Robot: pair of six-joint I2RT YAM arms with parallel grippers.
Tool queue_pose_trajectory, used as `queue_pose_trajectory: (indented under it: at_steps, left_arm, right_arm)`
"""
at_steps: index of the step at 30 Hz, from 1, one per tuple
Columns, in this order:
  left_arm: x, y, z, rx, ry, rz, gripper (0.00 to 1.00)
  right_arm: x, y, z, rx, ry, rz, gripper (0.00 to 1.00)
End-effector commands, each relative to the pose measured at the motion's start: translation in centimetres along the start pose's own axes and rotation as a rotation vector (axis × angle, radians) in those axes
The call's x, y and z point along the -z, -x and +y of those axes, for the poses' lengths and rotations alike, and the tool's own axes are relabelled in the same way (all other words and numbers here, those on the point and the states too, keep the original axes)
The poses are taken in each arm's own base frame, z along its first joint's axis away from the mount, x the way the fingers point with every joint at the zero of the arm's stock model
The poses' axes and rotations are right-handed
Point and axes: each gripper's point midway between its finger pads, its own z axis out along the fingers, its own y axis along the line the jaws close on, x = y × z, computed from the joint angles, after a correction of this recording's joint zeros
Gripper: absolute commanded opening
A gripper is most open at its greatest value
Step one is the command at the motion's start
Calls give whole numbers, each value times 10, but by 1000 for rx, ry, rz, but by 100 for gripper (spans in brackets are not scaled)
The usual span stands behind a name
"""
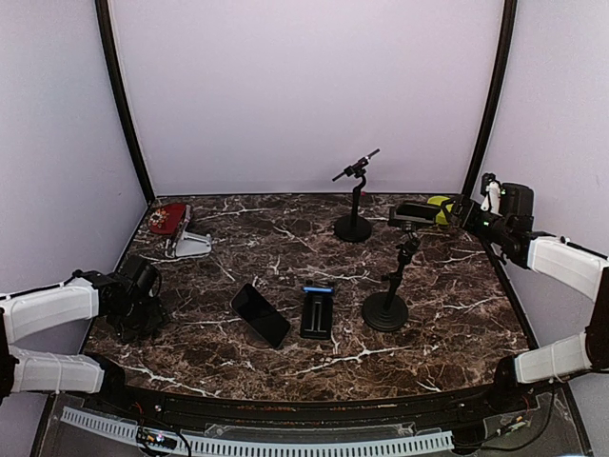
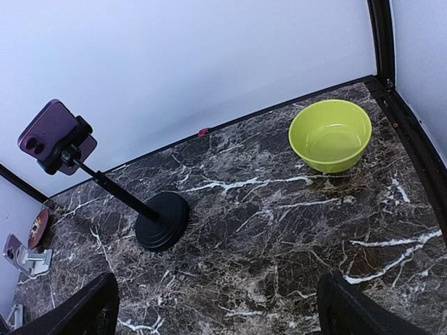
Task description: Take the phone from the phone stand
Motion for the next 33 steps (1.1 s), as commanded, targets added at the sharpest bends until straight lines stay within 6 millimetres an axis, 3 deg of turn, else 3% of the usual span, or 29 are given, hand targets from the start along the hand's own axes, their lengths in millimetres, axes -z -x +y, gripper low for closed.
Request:
queue_pose_trajectory:
  at_steps: [1, 14, 20, 33]
  left_arm:
    - [6, 2, -5, -49, -45, -68, 87]
    - [15, 7, -2, -43, -76, -178, 90]
    - [27, 22, 1, -40, -45, -258, 92]
    - [30, 35, -9, -47, -44, -298, 97]
  right_arm:
    - [0, 5, 3, 2, 27, -26, 99]
    - [2, 7, 6, -2, 47, -30, 99]
    - [1, 6, 6, -5, 59, -26, 99]
    - [1, 6, 8, -3, 73, -23, 99]
